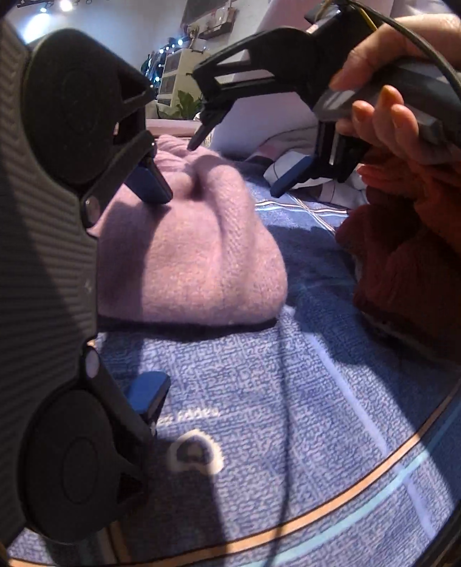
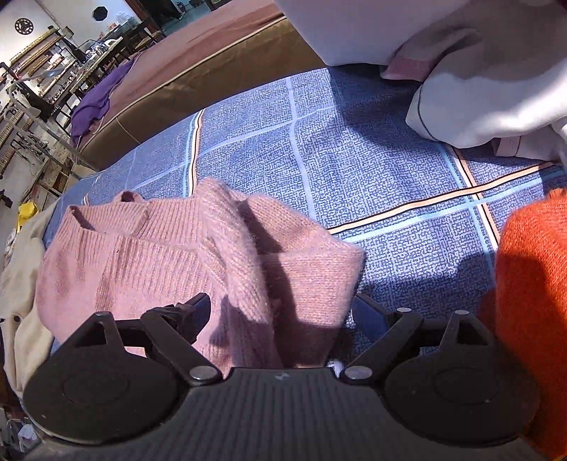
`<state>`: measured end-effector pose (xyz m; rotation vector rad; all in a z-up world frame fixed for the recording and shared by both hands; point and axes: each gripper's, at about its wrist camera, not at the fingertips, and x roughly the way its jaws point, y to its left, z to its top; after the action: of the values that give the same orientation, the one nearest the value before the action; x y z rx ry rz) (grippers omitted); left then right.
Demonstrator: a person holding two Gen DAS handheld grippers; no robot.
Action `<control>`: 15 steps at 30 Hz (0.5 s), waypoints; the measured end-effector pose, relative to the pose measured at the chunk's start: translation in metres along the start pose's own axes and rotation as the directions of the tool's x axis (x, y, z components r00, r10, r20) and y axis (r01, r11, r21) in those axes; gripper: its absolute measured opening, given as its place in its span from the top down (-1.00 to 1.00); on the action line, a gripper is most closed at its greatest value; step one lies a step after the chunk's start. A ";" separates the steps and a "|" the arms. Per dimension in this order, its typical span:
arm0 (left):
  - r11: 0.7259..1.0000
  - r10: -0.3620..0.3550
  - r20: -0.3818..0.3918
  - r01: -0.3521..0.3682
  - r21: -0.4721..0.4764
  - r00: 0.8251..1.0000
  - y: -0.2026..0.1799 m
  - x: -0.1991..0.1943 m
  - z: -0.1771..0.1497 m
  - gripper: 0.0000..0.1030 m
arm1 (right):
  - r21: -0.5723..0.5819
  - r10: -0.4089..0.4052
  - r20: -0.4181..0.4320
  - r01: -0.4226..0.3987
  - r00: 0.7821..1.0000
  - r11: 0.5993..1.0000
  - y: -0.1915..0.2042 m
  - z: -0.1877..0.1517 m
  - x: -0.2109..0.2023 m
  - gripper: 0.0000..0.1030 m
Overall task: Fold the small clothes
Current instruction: 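Grasp the folded pink cardigan bundle with the left gripper and lift it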
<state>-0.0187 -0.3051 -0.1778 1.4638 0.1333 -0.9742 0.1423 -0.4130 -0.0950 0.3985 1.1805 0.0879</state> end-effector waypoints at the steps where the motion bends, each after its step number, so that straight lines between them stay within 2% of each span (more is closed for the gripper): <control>1: 1.000 -0.003 0.000 0.003 -0.014 1.000 0.005 0.007 0.003 -1.00 | 0.010 0.004 -0.007 -0.004 1.000 1.000 -0.003 0.002 0.003 -1.00; 3: 0.997 -0.032 -0.008 0.032 -0.069 0.999 0.017 0.021 0.010 -1.00 | 0.014 -0.002 -0.029 0.002 1.000 1.000 -0.005 0.004 0.010 -1.00; 4: 0.993 -0.036 -0.001 0.036 -0.110 0.999 0.023 0.026 0.010 -0.93 | 0.011 -0.015 -0.044 0.016 0.999 1.000 -0.005 0.004 0.014 -1.00; 6: 0.977 -0.075 0.022 0.077 -0.197 0.997 0.035 0.037 0.011 -0.64 | 0.011 -0.028 -0.079 0.029 0.997 1.000 -0.005 0.006 0.026 -1.00; 9: 0.965 -0.086 0.020 0.089 -0.245 0.996 0.040 0.044 0.020 -0.37 | 0.061 -0.057 -0.098 0.064 0.994 0.996 -0.011 0.009 0.047 -1.00; 10: 0.956 -0.095 0.019 0.096 -0.277 0.995 0.042 0.047 0.020 -0.32 | 0.093 -0.044 -0.114 0.055 0.993 0.994 -0.014 0.010 0.056 -1.00; 12: 0.920 -0.124 0.047 0.132 -0.368 0.991 0.054 0.053 0.013 -0.27 | 0.168 0.051 -0.108 -0.032 0.993 0.985 -0.022 0.007 0.069 -1.00; 13: 0.903 -0.130 0.068 0.146 -0.403 0.989 0.060 0.055 0.008 -0.21 | 0.164 0.066 -0.078 -0.052 0.995 0.985 -0.021 0.003 0.071 -1.00; 15: 0.888 -0.126 0.100 0.157 -0.433 0.987 0.066 0.054 0.002 -0.08 | 0.080 0.057 -0.066 -0.051 0.996 0.995 -0.012 0.001 0.071 -1.00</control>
<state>0.0557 -0.3444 -0.1605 1.0111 0.3905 -1.0327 0.1689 -0.4051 -0.1615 0.4998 1.2435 0.1033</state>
